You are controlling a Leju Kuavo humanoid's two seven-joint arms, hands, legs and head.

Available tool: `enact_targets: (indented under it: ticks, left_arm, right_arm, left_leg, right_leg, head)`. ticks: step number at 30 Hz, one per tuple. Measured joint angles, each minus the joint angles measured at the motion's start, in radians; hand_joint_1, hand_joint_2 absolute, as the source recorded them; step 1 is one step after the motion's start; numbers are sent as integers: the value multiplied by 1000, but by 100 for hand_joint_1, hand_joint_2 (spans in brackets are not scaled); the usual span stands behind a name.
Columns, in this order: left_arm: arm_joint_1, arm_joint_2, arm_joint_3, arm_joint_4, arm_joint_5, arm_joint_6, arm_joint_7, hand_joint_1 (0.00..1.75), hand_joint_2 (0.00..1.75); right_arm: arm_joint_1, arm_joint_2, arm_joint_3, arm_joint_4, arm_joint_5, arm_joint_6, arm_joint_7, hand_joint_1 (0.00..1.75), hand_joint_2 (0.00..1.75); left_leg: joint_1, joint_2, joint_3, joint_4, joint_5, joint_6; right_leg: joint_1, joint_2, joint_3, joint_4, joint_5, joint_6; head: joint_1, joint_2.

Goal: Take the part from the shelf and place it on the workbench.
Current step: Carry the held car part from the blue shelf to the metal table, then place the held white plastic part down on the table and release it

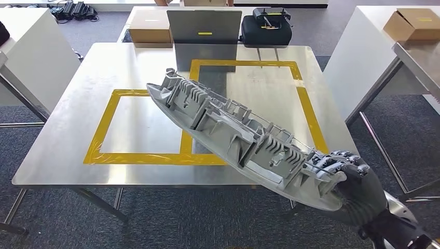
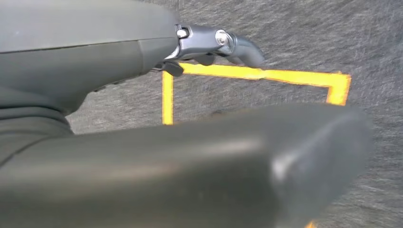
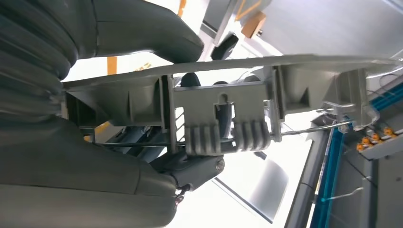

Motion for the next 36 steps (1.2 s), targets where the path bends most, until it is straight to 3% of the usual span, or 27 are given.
enact_targets:
  ticks: [3,4,5,6,8,10,13,15,19,20,21,23,25,28,36]
  left_arm:
    - [-1,0,3,0,-3,0,0,0,0]
    - [0,-1,4,0,-5,0,0,0,0]
    - [0,-1,4,0,-8,0,0,0,0]
    - [0,-3,5,0,-11,0,0,0,0]
    - [-1,-6,5,0,-14,0,0,0,0]
    - [-3,-8,5,0,-16,0,0,0,0]
    - [-3,-7,6,-1,-18,0,0,0,0]
    - [-5,-5,6,-1,-20,0,0,0,0]
    - [-5,-4,6,0,-26,3,3,0,0]
    - [-3,-3,6,0,-27,6,3,0,0]
    - [-2,-2,6,0,-27,8,3,0,0]
    - [-1,-1,7,0,-26,11,2,0,0]
    - [-1,-1,10,0,-23,14,1,0,0]
    - [-1,-2,14,0,-19,17,-1,0,0]
    - [-2,-3,29,0,-17,17,-2,0,0]
  right_arm:
    - [0,3,7,0,8,-4,6,175,175]
    - [2,4,9,0,11,-5,8,175,175]
    - [2,5,11,0,14,-7,8,175,175]
    - [3,5,14,0,17,-9,8,175,175]
    - [4,5,17,0,20,-17,5,175,175]
    - [6,6,20,0,23,-25,4,175,175]
    - [9,6,21,-4,30,-36,5,175,175]
    - [12,7,21,-8,33,-42,5,175,175]
    - [17,12,22,-11,62,-59,4,175,175]
    - [19,14,22,-11,79,-68,6,175,175]
    - [19,14,22,-11,99,-80,10,175,175]
    - [15,15,22,-11,142,-107,20,175,175]
    - [5,14,24,-11,189,-139,40,175,175]
    - [-8,7,18,-13,255,-187,70,175,175]
    - [0,-35,-55,-16,345,-244,84,175,175]
  left_leg:
    - [0,-1,26,-5,-24,4]
    - [0,-1,37,-5,-33,4]
    - [1,-2,49,-5,-43,3]
    - [1,-2,64,-5,-53,1]
    - [0,-3,92,-5,-75,-4]
    - [-2,-3,109,-9,-95,-15]
    - [-4,-1,127,-2,-100,-36]
    - [-3,2,109,50,-111,-46]
    - [-2,3,-34,248,-199,-55]
    - [-1,3,-55,252,-197,-56]
    - [-1,3,-61,225,-171,-57]
    - [0,3,-50,109,-60,-55]
    - [-2,4,-42,31,5,-44]
    - [-3,1,-40,21,19,-30]
    - [-3,-5,-36,15,8,-13]
  right_leg:
    - [-4,-1,-127,165,-65,12]
    - [-5,-1,-158,187,-80,13]
    - [-5,-1,-174,179,-74,12]
    - [-5,-1,-172,138,-43,11]
    - [-4,-3,-145,11,61,3]
    - [2,-6,-126,-66,112,-8]
    - [2,-3,-106,-83,107,-29]
    - [-1,-2,-82,-88,97,-42]
    - [-2,-1,-43,-89,67,-54]
    - [-2,0,-32,-89,58,-54]
    - [-3,1,-19,-89,48,-52]
    - [-4,2,7,-88,26,-44]
    - [-2,3,19,-85,8,-32]
    - [1,4,21,-85,-1,-22]
    - [3,0,43,-121,-5,-19]
  head:
    - [5,0]
    - [5,0]
    - [6,0]
    - [7,0]
    - [9,0]
    - [12,0]
    - [10,0]
    - [6,0]
    - [-3,0]
    - [-4,0]
    - [-5,0]
    - [-7,0]
    - [-9,0]
    - [-7,0]
    - [-3,0]
